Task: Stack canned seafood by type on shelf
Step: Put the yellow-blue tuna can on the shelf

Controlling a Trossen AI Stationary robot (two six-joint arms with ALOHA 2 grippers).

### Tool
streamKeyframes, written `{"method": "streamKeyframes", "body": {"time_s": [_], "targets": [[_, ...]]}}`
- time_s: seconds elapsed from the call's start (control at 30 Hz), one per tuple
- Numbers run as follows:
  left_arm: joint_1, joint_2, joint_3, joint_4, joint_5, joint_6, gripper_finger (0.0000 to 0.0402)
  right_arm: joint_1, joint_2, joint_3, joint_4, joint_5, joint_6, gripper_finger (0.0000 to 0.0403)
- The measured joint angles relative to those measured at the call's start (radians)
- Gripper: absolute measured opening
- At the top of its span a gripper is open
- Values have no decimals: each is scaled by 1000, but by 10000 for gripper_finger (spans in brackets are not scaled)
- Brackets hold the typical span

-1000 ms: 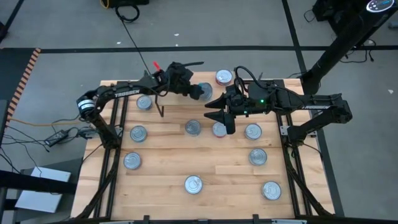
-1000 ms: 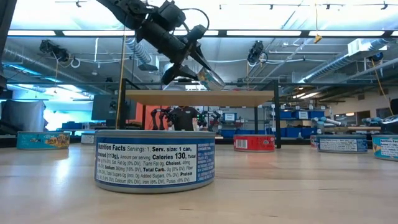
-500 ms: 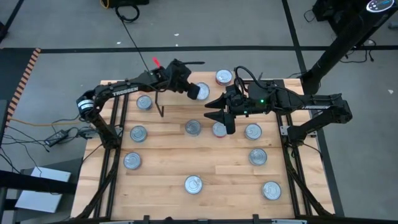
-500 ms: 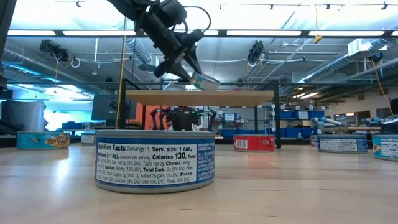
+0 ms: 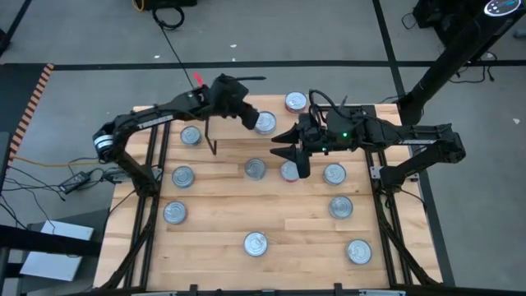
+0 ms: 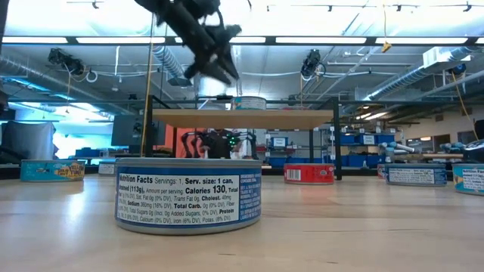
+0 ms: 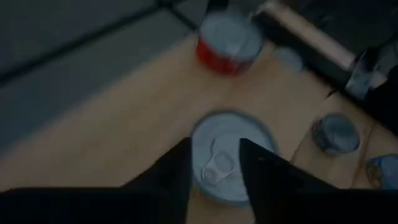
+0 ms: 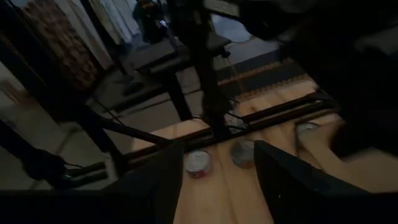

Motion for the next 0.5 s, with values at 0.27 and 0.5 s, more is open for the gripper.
{"method": "streamKeyframes", "body": {"time_s": [0.27, 0.5], "targets": [[-89, -109, 0, 113, -71, 104, 10, -17, 0, 0, -116, 31, -107, 89], [-194, -131, -84, 277, -84, 168, 3, -37, 4, 0, -185, 57, -152, 10]]}}
